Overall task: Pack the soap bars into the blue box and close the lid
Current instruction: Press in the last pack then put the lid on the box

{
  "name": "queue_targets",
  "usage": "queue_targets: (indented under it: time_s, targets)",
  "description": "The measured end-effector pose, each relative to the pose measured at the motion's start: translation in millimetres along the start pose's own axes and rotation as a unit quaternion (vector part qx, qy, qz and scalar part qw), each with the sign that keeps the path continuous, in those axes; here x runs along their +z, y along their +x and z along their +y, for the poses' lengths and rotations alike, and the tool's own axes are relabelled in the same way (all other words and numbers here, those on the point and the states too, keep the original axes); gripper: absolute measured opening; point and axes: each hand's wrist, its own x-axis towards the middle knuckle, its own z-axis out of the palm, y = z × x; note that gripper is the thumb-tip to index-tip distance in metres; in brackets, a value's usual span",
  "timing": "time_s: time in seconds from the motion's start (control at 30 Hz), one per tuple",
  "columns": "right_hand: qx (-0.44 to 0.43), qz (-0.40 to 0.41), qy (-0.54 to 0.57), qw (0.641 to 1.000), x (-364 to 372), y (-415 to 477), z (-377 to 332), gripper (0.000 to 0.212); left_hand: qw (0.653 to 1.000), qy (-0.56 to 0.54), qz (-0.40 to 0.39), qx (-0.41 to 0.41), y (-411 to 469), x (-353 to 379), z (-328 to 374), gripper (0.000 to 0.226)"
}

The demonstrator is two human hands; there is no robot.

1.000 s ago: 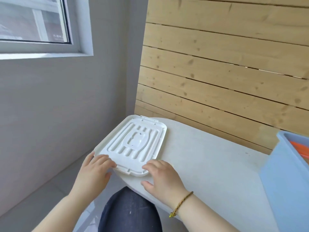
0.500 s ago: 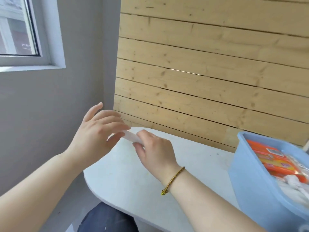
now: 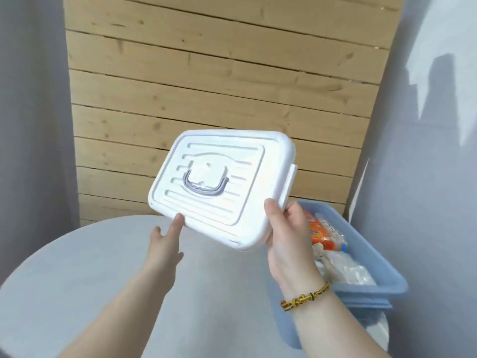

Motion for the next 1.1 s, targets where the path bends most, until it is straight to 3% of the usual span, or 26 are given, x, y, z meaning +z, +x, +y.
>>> queue_targets:
  time_s: [0.1, 0.2, 0.3, 0.43, 0.5, 0.6, 0.7, 0.77, 0.97, 1.1]
  targets:
    - [0.011, 0.001, -0.008, 1.000, -26, -2, -10, 0.016, 0.987, -0.132, -0.088, -0.003, 4, 35, 4, 0.041]
    - [-0.001, 0.013, -0.090, 0.996, -59, -6, -20, 0.014, 0.990, -0.118, -0.071, -0.002, 6, 69, 13, 0.006]
    - [-0.013, 0.127, -0.197, 0.972, -92, -7, -31, 0.012, 0.996, -0.029, -0.086, -0.008, 10, 95, 18, 0.010]
    - [-0.025, 0.259, -0.314, 0.913, -121, -10, -34, 0.038, 0.989, 0.074, -0.127, -0.007, 14, 131, 8, 0.016]
    - [-0.038, 0.288, -0.343, 0.893, -130, -14, -36, 0.029, 0.983, 0.127, -0.135, -0.006, 14, 146, 2, 0.014]
    - [-0.019, 0.296, -0.322, 0.899, -142, -18, -32, 0.023, 0.974, 0.177, -0.142, -0.004, 14, 156, -7, 0.017]
    - [0.033, 0.284, -0.264, 0.921, -155, -19, -19, 0.063, 0.967, 0.198, -0.160, -0.009, 14, 160, -15, 0.015]
    - [0.046, 0.274, -0.229, 0.933, -159, -17, -12, 0.077, 0.964, 0.204, -0.172, -0.017, 13, 162, -17, 0.012]
    - [0.036, 0.296, -0.241, 0.924, -164, -11, -4, 0.076, 0.968, 0.174, -0.177, -0.033, 16, 163, -15, 0.010]
    - [0.039, 0.266, -0.229, 0.936, -167, 6, -3, 0.077, 0.983, 0.122, -0.133, -0.021, 11, 153, -18, 0.014]
